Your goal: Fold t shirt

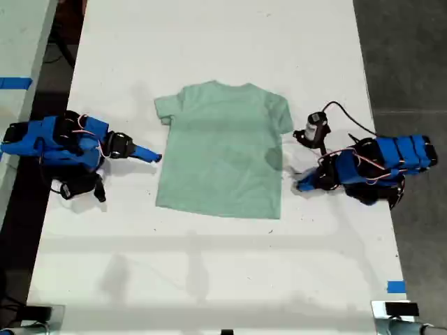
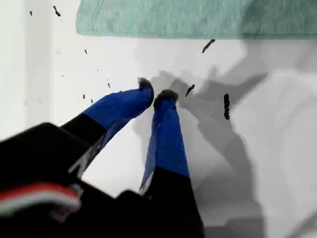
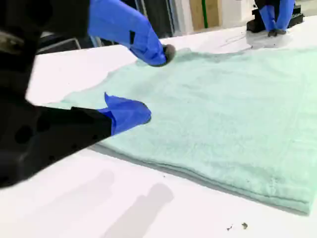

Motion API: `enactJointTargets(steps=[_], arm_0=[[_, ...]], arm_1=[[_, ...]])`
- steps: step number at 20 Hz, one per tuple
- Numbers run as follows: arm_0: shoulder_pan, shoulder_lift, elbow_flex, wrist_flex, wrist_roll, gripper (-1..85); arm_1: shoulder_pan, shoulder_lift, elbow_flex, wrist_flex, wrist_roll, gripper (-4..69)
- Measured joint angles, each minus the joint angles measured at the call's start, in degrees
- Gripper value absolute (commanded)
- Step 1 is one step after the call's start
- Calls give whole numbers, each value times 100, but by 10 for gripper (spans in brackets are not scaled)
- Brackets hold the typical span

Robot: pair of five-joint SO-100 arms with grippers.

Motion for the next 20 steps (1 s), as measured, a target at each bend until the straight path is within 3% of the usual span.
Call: enactJointTargets(steps=[2, 4, 5, 7, 10, 14, 17, 20], arm_0=[[-281, 0, 0, 0, -272, -3], [-984, 0, 0, 0, -984, -3], [-993, 0, 0, 0, -1072, -3], [-1055, 0, 0, 0, -1116, -3], [-1081, 0, 0, 0, -1116, -3], [-1090, 0, 0, 0, -1116, -3], [-1090, 0, 0, 0, -1116, -3], [-1090, 0, 0, 0, -1116, -3]], arm_1=[[325, 0, 0, 0, 255, 3], [1257, 9, 0, 0, 1872, 3], [1327, 9, 0, 0, 2461, 7], [1406, 9, 0, 0, 2681, 30], [1450, 9, 0, -9, 2742, 5], [1828, -9, -123, -589, 2294, 199], [3146, -888, -1028, -659, 1714, 266], [4570, -3278, -2259, -1274, 1134, 294]])
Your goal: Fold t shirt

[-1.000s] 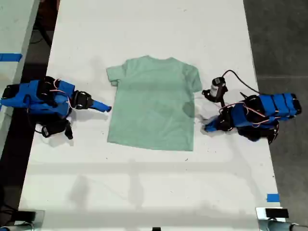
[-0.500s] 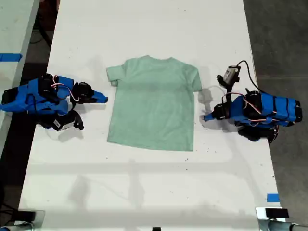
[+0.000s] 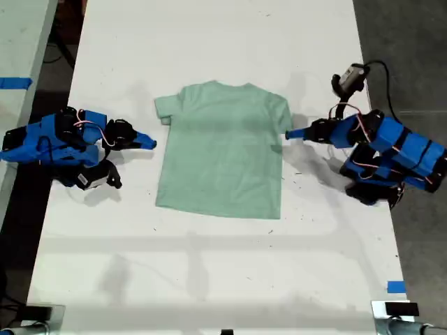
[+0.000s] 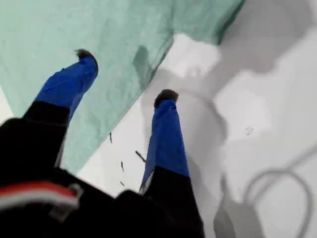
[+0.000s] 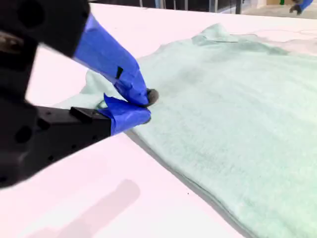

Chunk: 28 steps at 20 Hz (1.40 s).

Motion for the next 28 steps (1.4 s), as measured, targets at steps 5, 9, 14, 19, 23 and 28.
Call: enactJointTargets(steps=[5, 9, 14, 19, 23, 28], arm_0=[[0, 0, 0, 0, -26, -3], [0, 0, 0, 0, -26, -3], [18, 0, 0, 0, -26, -3], [44, 0, 0, 0, -26, -3], [44, 0, 0, 0, -26, -3], [44, 0, 0, 0, -26, -3]], arm_1=[[1441, -4887, -2751, -773, -756, 284], [1802, -7356, -4755, -712, -993, 230], [1898, -8253, -5388, -659, -1099, 13], [1872, -7761, -6284, 378, -1222, 13], [879, -7690, -7963, 1239, -1292, 13], [-598, -8473, -8323, 422, -1055, 270]])
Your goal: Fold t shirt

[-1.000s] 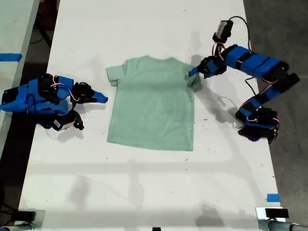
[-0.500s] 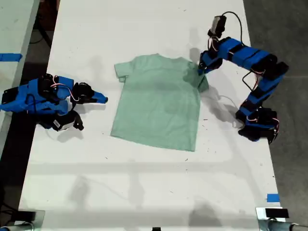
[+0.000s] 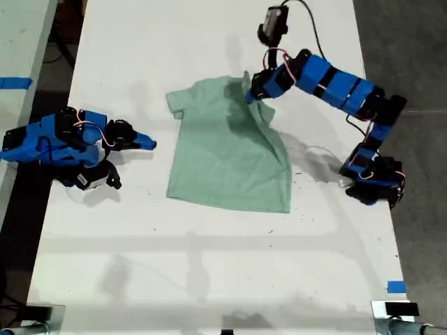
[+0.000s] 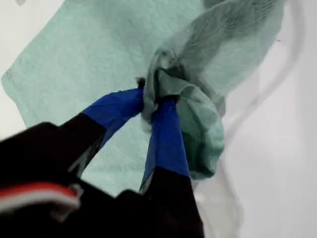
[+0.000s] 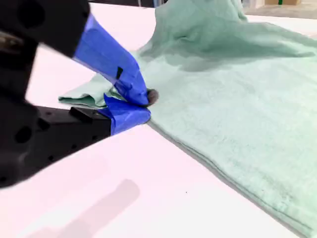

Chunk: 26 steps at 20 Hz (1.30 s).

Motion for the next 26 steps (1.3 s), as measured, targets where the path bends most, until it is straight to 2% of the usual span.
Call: enactJointTargets(steps=[2, 4, 9, 11, 12, 14, 16, 20, 21, 22, 23, 24, 26], arm_0=[[0, 0, 0, 0, 0, -3], [0, 0, 0, 0, 0, -3], [0, 0, 0, 0, 0, -3], [0, 0, 0, 0, 0, -3], [0, 0, 0, 0, 0, -3], [0, 0, 0, 0, 0, -3], [0, 0, 0, 0, 0, -3], [0, 0, 0, 0, 0, -3], [-9, 0, 0, 0, 0, -3], [-35, 0, 0, 0, 0, 32], [-35, 0, 0, 9, -44, 120], [-44, -35, 0, 18, -167, 167], [-167, -44, 0, 18, -316, 170]], arm_1=[[-237, -536, 0, -114, 70, 303], [-141, -624, 0, -97, 70, 286], [396, 729, -255, 896, 35, 242], [281, 1784, 229, 1371, 167, 227], [-9, 2399, 817, 1433, 360, 198], [-914, 3937, 2681, 914, 932, 13], [-1661, 5924, 5177, 272, 1441, 13], [-2883, 10134, 9747, 272, 2074, 13], [-2953, 10960, 10354, 501, 2180, 13], [-2927, 11355, 10477, 615, 2206, 13], [-2856, 11619, 10538, 633, 2171, 13], [-2769, 11584, 10564, 633, 2180, 13], [-2382, 11707, 10573, 633, 2171, 13]])
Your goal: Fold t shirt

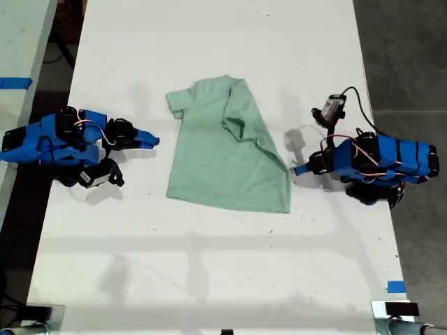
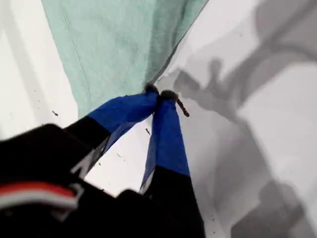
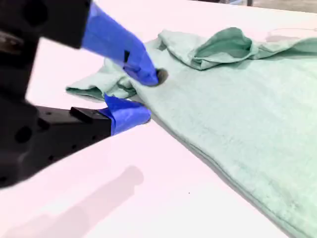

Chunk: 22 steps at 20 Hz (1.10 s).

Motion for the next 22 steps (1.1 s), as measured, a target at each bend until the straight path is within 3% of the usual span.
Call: enactJointTargets(steps=[11, 22], arm_0=[[1468, 18, 0, 0, -53, 168], [1573, 18, 0, 0, -53, 168]], arm_1=[[-18, 9, 9, 0, 0, 13], [-18, 9, 9, 0, 9, 13]])
